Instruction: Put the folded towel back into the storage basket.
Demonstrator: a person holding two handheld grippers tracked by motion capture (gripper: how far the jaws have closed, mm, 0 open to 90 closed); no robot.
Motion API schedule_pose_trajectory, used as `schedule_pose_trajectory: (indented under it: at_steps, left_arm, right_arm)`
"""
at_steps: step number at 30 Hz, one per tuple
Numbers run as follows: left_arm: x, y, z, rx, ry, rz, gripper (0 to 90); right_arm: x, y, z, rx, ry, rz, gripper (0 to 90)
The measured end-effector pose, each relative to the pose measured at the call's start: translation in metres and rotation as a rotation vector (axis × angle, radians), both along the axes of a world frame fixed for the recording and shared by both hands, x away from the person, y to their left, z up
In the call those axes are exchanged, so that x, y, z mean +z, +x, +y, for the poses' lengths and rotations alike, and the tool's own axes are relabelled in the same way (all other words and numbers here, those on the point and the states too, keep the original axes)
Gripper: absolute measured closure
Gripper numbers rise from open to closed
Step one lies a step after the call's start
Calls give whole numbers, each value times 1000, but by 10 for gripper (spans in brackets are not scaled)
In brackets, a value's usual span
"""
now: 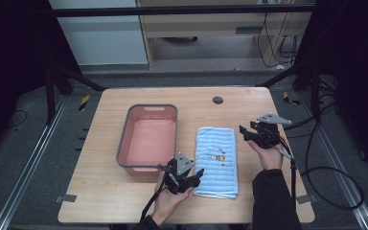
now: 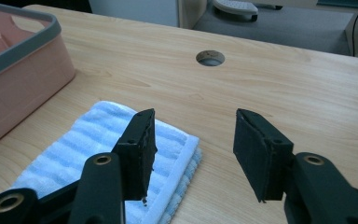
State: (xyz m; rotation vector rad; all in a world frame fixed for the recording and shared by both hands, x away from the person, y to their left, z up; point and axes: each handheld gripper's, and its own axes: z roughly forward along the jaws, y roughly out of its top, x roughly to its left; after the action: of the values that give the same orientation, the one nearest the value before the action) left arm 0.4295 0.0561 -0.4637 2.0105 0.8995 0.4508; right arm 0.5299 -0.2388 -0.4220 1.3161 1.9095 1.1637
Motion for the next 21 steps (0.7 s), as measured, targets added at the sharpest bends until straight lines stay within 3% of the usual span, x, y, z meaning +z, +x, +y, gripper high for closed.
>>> schedule_pose_trajectory:
  at_steps: [9,21]
  left_arm:
    - [-24,4,-4,21,27,46,503]
    - [-35,9,-1,41,31,88,497]
  right_arm:
    - [-16,9,8,12,-19,36,493]
    - [-46,23,19,23,-50,105,508]
